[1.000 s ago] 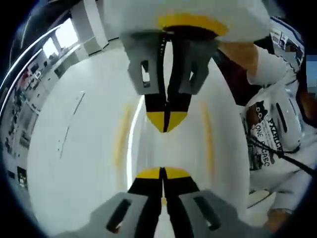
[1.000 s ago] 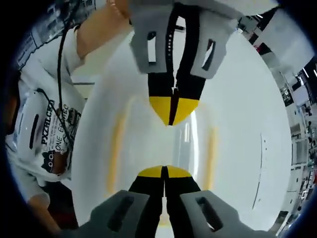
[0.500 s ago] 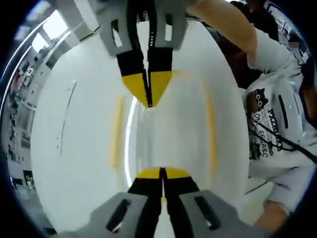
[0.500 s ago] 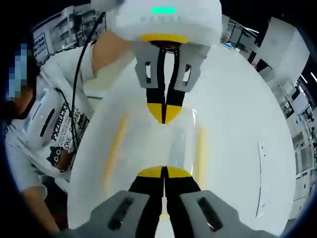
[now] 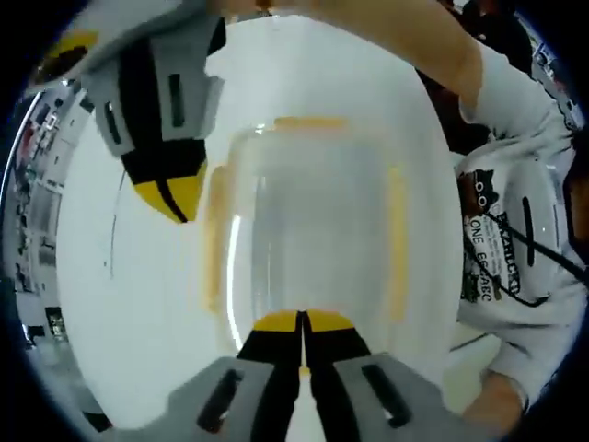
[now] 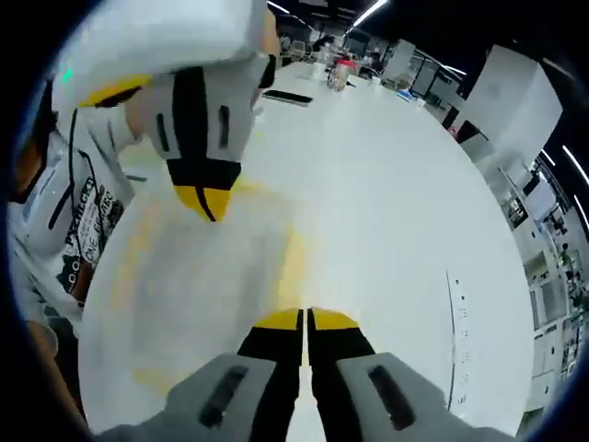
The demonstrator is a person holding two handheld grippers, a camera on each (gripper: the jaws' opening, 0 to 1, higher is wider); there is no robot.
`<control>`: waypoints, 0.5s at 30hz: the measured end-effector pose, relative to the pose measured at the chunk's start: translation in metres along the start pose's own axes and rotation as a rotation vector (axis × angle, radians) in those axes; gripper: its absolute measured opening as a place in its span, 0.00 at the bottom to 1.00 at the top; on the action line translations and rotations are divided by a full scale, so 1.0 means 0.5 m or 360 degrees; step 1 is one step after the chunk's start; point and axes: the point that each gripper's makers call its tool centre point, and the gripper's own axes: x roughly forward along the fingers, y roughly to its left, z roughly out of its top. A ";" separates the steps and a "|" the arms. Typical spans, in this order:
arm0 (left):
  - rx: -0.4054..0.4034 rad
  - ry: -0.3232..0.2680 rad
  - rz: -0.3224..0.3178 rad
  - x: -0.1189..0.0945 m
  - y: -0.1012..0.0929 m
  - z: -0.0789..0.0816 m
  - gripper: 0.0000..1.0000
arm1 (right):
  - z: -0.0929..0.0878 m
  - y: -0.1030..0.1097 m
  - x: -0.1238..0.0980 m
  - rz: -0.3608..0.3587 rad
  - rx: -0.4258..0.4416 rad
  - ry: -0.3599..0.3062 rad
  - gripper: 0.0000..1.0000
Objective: Snap each plastic latch of the storage box into its locked position after aligning the lid with the box until every specified latch is closed and the lid sits flush.
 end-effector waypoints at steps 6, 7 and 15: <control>0.0007 0.0025 -0.0012 -0.006 -0.004 -0.002 0.00 | 0.014 0.003 0.012 0.0107 -0.0027 0.0008 0.00; -0.0009 0.0030 -0.0012 -0.007 -0.004 -0.003 0.00 | 0.019 0.005 0.014 0.0151 -0.0026 -0.0004 0.00; -0.0033 0.0135 -0.0005 -0.011 -0.010 -0.004 0.00 | 0.026 0.017 0.033 0.0331 -0.0003 -0.0036 0.00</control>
